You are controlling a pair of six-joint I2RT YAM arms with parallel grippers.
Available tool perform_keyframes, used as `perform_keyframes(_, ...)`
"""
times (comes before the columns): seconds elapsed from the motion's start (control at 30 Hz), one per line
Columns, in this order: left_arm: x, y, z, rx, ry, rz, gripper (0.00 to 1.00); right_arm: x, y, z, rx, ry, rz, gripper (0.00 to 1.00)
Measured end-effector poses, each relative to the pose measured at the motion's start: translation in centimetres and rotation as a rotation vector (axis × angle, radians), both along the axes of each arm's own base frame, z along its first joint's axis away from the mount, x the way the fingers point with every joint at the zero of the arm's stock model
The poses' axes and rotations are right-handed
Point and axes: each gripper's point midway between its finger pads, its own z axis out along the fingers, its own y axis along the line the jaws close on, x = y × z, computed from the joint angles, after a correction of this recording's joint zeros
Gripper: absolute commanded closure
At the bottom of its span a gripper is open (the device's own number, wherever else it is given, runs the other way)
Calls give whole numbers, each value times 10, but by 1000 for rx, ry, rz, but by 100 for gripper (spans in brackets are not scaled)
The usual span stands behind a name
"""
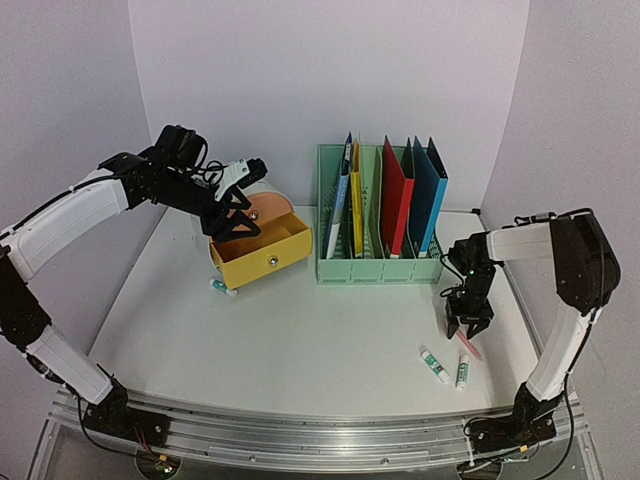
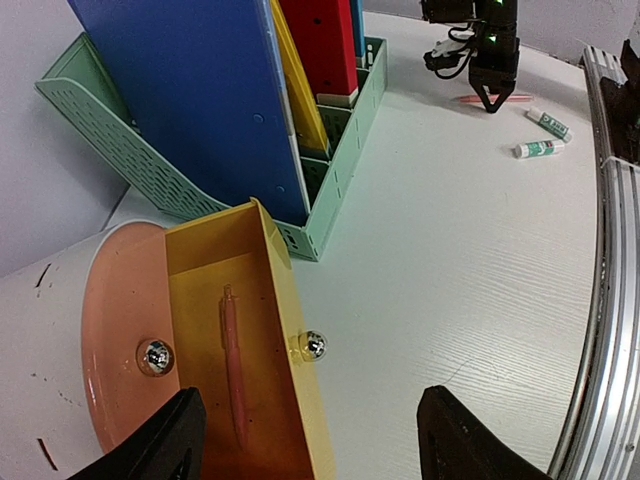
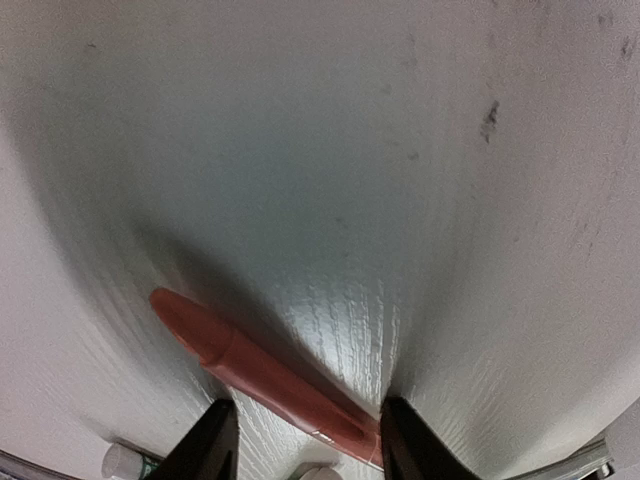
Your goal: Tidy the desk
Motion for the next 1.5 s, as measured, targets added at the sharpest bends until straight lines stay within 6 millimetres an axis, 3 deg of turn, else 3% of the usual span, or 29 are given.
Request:
perform_keyframes(0.2,0,0,0,-1,0,-1,27,11,-4,0,-35,-54,19,91)
perform_keyframes(0.3,0,0,0,-2,1,-3,27,24,-26,4,-167,-113,38,100)
perform_keyframes(0.4,-3,-3,2,-14,7,-18,27,40,-51,14,-320,-173,53,100)
perform_keyframes(0.53,-10,-6,6,-44,19,-50,27,86,-71,62,-479,-334,33,100)
perform_keyframes(0.67,-20,-12,19,-103,36,-91,25,136,-69,162,-505,-658,-88,100)
perform_keyframes(0.73,-26,-15,29,-143,42,-114,20,148,-43,238,-429,-922,-133,100)
perform_keyframes(0.8,-35,-19,44,-197,44,-148,14,140,9,320,-229,-1223,-134,100)
perform_keyframes(0.9,-50,-24,70,-294,41,-212,8,86,97,432,305,-1599,-67,100)
perform_keyframes(1.0,-65,-27,103,-398,18,-269,6,47,129,506,697,-1787,-36,100)
perform_keyframes(1.07,-74,-27,123,-460,11,-297,6,38,159,537,891,-1846,20,100)
perform_keyframes(1.13,-80,-28,136,-503,14,-319,6,34,207,541,1039,-1823,123,100)
perform_keyframes(1.2,-83,-29,143,-530,34,-332,6,28,263,530,1147,-1758,239,100)
perform_keyframes(1.27,-85,-30,144,-546,64,-338,6,26,320,496,1195,-1655,354,100)
perform_keyframes(1.33,-86,-31,144,-555,99,-343,7,22,362,459,1208,-1553,445,100)
perform_keyframes(1.4,-85,-33,143,-559,132,-340,9,13,390,433,1226,-1473,517,100)
perform_keyframes(1.5,-82,-36,141,-559,169,-331,17,2,403,429,1261,-1434,568,100)
